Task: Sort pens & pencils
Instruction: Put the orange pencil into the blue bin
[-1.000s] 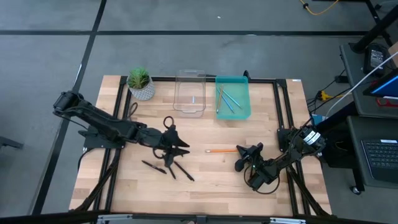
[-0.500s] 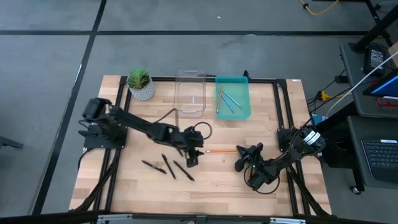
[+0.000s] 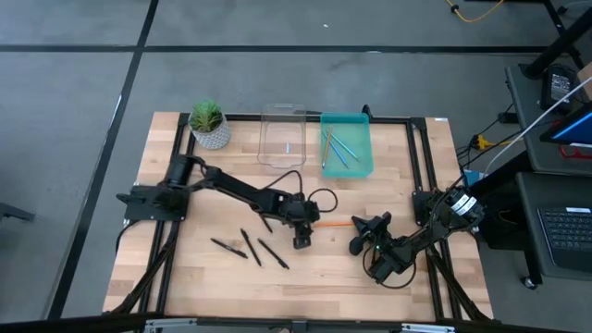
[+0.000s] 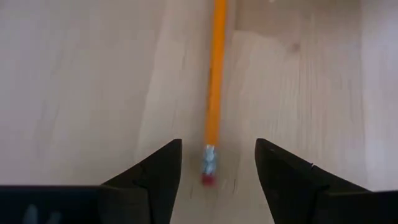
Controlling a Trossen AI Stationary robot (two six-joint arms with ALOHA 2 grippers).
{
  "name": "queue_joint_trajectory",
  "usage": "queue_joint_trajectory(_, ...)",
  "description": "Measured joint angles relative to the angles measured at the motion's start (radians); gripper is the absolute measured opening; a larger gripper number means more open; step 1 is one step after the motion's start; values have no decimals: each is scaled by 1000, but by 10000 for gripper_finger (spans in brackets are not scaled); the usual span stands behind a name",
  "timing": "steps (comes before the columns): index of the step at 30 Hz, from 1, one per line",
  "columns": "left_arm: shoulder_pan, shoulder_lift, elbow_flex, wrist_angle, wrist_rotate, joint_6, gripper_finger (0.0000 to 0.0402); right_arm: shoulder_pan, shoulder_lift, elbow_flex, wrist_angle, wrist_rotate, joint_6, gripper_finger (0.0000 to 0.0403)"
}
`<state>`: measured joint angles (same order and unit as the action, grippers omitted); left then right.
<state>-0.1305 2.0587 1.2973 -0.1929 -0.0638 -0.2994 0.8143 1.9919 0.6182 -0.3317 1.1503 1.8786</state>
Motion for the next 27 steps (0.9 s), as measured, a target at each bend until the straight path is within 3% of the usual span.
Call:
queue_joint_trajectory(7,-2,44,89,-78,-77,33,198,0,0,0,0,0,-2,0)
queue_joint_trajectory(12,-6,47,98,-172,-79,67,195,0,0,0,-1,1,-2,0)
queue_joint_trajectory(20,-26,75,98,-138,-109,74,194,0,0,-1,-2,1,-4,0)
queue_joint_trajectory(27,-28,78,97,-132,-113,75,150,1,0,-1,-8,3,-4,0)
